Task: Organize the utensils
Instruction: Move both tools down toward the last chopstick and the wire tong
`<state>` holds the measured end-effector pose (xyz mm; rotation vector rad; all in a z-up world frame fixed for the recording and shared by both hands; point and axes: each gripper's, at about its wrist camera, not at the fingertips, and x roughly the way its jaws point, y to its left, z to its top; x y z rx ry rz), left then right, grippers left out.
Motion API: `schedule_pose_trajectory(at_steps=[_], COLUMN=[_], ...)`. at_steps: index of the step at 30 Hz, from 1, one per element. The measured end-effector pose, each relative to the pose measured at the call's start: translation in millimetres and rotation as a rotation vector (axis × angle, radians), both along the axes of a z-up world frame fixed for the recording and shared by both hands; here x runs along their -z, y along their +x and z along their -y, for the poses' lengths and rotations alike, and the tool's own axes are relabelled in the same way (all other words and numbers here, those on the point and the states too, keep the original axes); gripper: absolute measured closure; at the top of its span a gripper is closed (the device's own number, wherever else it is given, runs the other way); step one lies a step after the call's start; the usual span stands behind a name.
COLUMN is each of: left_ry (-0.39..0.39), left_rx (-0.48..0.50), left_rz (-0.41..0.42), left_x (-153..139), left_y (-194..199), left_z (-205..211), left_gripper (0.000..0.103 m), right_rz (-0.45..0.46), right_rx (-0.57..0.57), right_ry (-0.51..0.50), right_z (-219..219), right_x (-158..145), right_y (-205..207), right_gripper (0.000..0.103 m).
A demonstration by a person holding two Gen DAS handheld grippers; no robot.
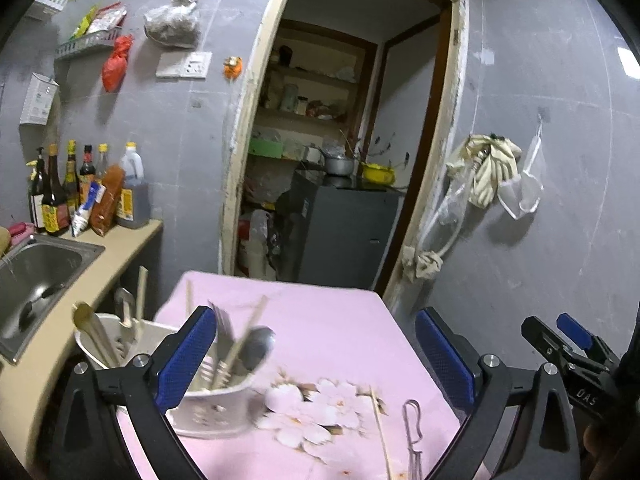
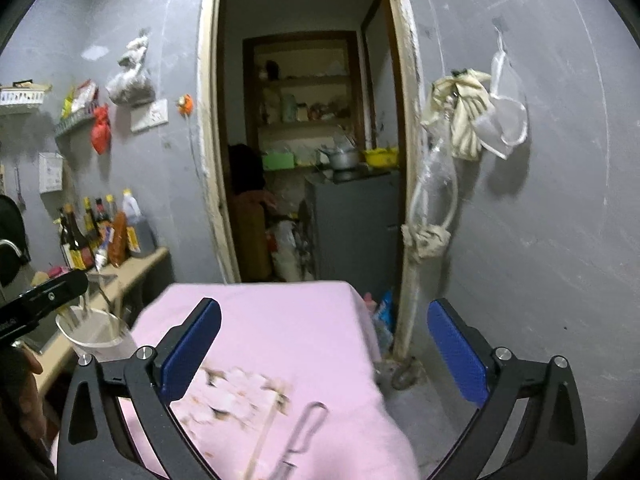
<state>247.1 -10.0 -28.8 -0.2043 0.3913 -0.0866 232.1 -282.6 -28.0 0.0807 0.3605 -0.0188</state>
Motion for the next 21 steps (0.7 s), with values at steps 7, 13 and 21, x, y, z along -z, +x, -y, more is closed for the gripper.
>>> schedule_pose_trajectory(at_steps=[7,13,21], left_ry=[-0.004,0.012,-0.039], left_rx=[0.023,0.027,0.005], left_rz=[-0.088,-0.171,-0.316], left_x=[34.7,67.3,114.8], left_y=[16.9,35.3,61.2], left_z=[32.6,44.7,32.8], left_gripper=[0.003,0.003,0.003], right_rz=[-0.081,-0.196,-0.339], right_rx=[0.005,-0.033,-0.118], right_ry=[-0.021,-0.02,-0.042], right_z=[25.3,28.9,8.4], right_x=[32.0,73.8,137.8], right_y=[11.3,27.2,55.0], right_gripper=[0.002,0.002,0.002])
